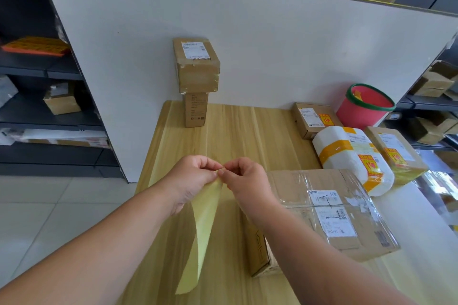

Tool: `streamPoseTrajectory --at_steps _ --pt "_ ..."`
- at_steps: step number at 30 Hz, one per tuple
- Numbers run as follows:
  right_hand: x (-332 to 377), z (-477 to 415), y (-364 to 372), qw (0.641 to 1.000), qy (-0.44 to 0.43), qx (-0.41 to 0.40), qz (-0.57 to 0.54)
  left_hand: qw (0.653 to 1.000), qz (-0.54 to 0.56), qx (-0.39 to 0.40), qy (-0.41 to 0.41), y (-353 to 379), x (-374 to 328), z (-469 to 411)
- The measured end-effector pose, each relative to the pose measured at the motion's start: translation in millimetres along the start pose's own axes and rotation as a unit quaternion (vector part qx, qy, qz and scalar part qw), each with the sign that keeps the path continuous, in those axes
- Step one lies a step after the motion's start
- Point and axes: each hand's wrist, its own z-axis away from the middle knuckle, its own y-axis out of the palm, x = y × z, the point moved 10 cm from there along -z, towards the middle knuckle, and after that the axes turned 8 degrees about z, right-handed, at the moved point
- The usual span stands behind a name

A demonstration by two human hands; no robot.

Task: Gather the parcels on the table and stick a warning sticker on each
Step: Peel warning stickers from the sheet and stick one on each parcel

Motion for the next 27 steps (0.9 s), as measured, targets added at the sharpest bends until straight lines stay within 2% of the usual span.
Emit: streamPoseTrajectory --at_steps 11,19,27 --pt "-10.7 -5.7 4.5 0.997 0.034 0.009 -0.067 1.000 0.016 0.007 -0.021 -1.7 1.5 1.7" --pt "-3.6 -3.5 8.9 1.000 -0.010 0.021 -0.015 0.999 0.021 0.000 -0.035 -4.4 5.5 -1.2" --pt "5.0 -4.1 -2.4 0.997 -0.051 -0.017 0.058 0.999 -0.006 0.020 -0.039 2.6 6.2 -1.8"
